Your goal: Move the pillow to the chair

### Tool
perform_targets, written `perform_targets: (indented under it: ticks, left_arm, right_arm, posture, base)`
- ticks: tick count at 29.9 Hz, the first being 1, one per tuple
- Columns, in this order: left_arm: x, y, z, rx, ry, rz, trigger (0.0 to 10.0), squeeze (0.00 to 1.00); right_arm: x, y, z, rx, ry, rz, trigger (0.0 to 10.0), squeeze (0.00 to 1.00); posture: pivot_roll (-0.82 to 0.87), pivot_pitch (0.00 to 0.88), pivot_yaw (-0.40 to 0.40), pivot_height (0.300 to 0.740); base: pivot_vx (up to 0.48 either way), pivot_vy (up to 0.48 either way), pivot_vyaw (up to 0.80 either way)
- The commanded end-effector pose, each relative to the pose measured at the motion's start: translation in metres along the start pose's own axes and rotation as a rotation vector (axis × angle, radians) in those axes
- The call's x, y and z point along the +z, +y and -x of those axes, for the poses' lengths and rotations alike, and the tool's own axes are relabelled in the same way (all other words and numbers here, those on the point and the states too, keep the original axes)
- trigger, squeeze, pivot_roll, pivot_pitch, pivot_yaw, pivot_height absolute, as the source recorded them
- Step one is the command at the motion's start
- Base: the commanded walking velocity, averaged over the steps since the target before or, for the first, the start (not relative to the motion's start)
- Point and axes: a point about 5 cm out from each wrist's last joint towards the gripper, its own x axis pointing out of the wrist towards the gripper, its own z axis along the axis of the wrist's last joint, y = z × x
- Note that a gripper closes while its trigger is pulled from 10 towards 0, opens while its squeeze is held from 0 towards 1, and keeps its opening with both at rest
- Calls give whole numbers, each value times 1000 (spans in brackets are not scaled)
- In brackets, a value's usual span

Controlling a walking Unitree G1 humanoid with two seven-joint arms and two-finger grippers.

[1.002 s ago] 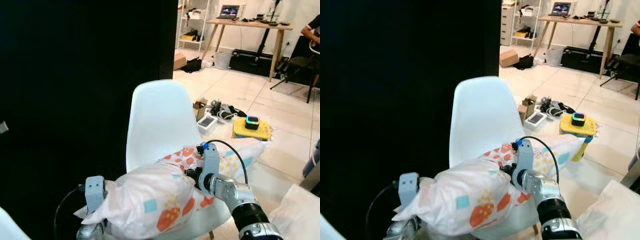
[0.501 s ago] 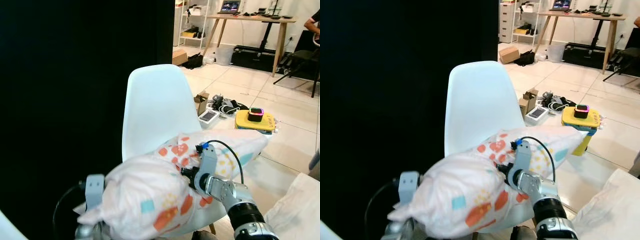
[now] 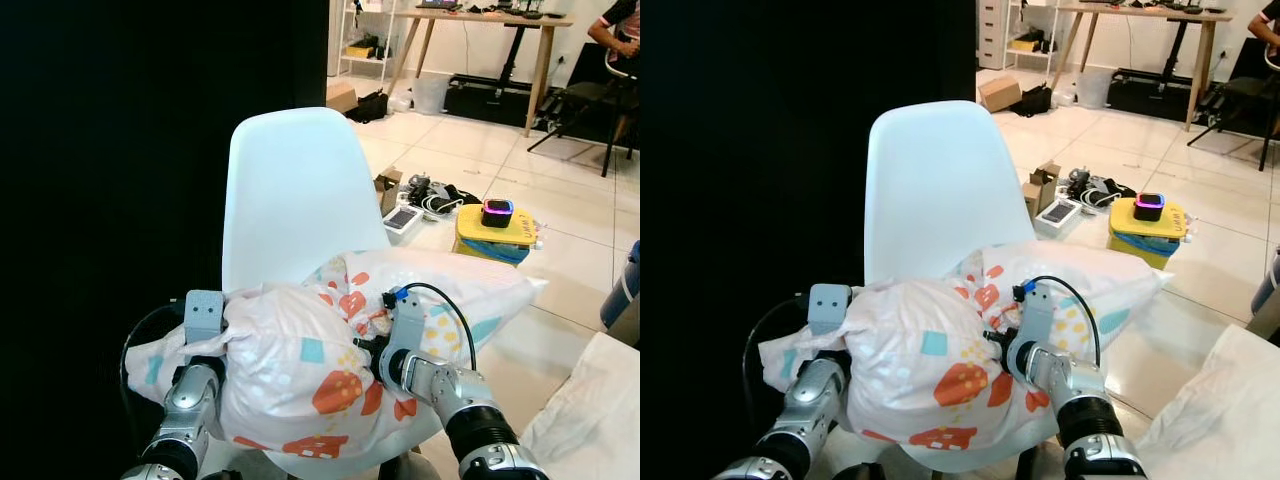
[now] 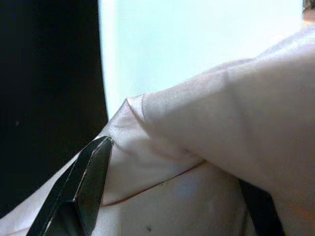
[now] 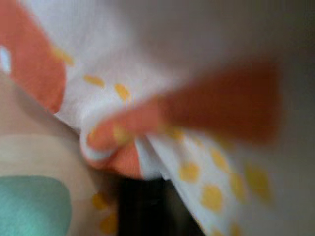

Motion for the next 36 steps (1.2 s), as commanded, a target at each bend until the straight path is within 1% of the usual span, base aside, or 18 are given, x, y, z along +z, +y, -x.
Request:
perform_targets:
  ticks: [1, 5, 6, 8, 9, 12, 14, 17, 22, 23, 25, 27, 28, 29, 32, 34, 35, 36]
  left_arm:
    - [-12, -1, 8, -27, 49, -54, 10000, 0]
    - [-19, 8, 15, 11, 77, -82, 10000, 0]
    - [-19, 8, 15, 11, 77, -82, 10000, 0]
    - [-18, 17, 16, 44, 72, -99, 10000, 0]
    - [-18, 17, 16, 44, 72, -99, 10000, 0]
    - [-9, 28, 12, 78, 38, -127, 10000, 0]
    - [-9, 28, 12, 78, 38, -127, 10000, 0]
    - [2, 30, 6, 69, -4, -129, 10000, 0]
    - [-1, 18, 6, 21, -2, -98, 10000, 0]
    - [-1, 18, 6, 21, -2, -98, 10000, 0]
    - [-6, 12, 10, 4, 9, -102, 10000, 0]
    - [-7, 11, 11, 2, 12, -105, 10000, 0]
    - [-9, 11, 12, 0, 16, -108, 10000, 0]
    - [-9, 11, 12, 0, 16, -108, 10000, 0]
    - [-11, 17, 15, 4, 31, -140, 10000, 0]
    - [-12, 20, 16, 8, 38, -161, 10000, 0]
    - [-13, 27, 17, 21, 55, -208, 10000, 0]
    - [-14, 33, 17, 36, 68, -244, 10000, 0]
  right_arm:
    - [-10, -5, 0, -29, 50, 10, 10000, 1000]
    - [14, -34, 16, -119, -22, 30, 10000, 1000]
    - [14, -34, 16, -119, -22, 30, 10000, 1000]
    - [37, -59, 33, -196, -91, 36, 10000, 1000]
    - [37, -59, 33, -196, -91, 36, 10000, 1000]
    - [66, -89, 61, -311, -169, 71, 10000, 1000]
    - [66, -89, 61, -311, -169, 71, 10000, 1000]
    - [88, -106, 85, -359, -234, 78, 10000, 1000]
    - [90, -90, 89, -148, -187, 153, 10000, 1000]
    - [90, -90, 89, -148, -187, 153, 10000, 1000]
    - [83, -77, 96, 24, -126, 279, 10000, 1000]
    - [82, -75, 99, 60, -114, 312, 10000, 1000]
    - [87, -79, 113, 104, -126, 369, 10000, 1000]
    - [87, -79, 113, 104, -126, 369, 10000, 1000]
    - [102, -89, 145, 136, -200, 503, 10000, 1000]
    - [107, -91, 153, 130, -229, 538, 10000, 1000]
    - [117, -98, 161, 69, -294, 544, 10000, 1000]
    - [125, -103, 166, 15, -345, 532, 10000, 918]
  posture:
    - [69, 19, 1, 569]
    - [66, 18, 2, 569]
    - [66, 18, 2, 569]
    - [64, 15, 1, 569]
    - [64, 15, 1, 569]
    - [59, 13, 0, 569]
    - [59, 13, 0, 569]
    - [58, 13, 0, 569]
    - [53, 11, 1, 569]
    - [53, 11, 1, 569]
    - [54, 12, 0, 569]
    - [61, 15, -2, 569]
    - [61, 15, -2, 569]
    - [61, 15, -2, 569]
    - [69, 19, -3, 569]
    - [69, 19, -3, 569]
    - [72, 19, -7, 569]
    - [68, 18, -7, 569]
  base:
    - [0, 0, 0]
    - [0, 0, 0]
    - [0, 0, 0]
    - [0, 0, 0]
    - [0, 0, 0]
    - [0, 0, 0]
    - [0, 0, 0]
    - [0, 0, 0]
    - [0, 0, 0]
    - [0, 0, 0]
    - [0, 0, 0]
    - [0, 0, 0]
    - [0, 0, 0]
    - [0, 0, 0]
    - [0, 0, 0]
    - [0, 0, 0]
    - [0, 0, 0]
    - [0, 0, 0]
